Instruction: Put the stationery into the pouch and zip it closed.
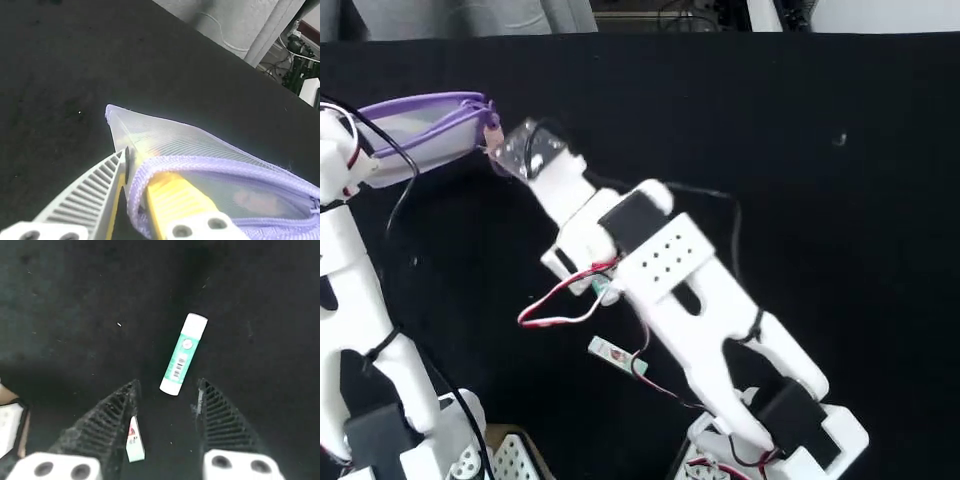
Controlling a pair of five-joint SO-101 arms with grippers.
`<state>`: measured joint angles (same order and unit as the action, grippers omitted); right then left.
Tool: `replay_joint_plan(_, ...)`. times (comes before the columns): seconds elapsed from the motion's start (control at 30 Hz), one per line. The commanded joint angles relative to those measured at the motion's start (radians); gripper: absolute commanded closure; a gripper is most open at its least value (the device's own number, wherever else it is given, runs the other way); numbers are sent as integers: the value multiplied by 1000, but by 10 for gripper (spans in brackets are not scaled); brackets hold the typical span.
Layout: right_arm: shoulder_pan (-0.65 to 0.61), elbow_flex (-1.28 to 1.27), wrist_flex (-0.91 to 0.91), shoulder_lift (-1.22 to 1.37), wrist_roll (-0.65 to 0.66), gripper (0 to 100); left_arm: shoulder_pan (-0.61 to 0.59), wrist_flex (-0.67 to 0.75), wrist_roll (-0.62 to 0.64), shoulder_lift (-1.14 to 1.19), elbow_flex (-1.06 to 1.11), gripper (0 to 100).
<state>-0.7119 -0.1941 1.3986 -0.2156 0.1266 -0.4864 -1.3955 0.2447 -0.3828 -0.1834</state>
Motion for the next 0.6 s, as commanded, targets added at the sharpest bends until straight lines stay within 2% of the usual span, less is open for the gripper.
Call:
replay_joint_plan(0.0,-8,-145,-163,-35,-11,822,-8,29,3,-9,-18,971)
replay_joint_plan(0.37,23,-522,-720,-30,-9,822,-5,23,3,-9,-18,971)
replay_joint_plan(0.57,97,-533,-810,68,-9,822,-2,21,3,-9,-18,971)
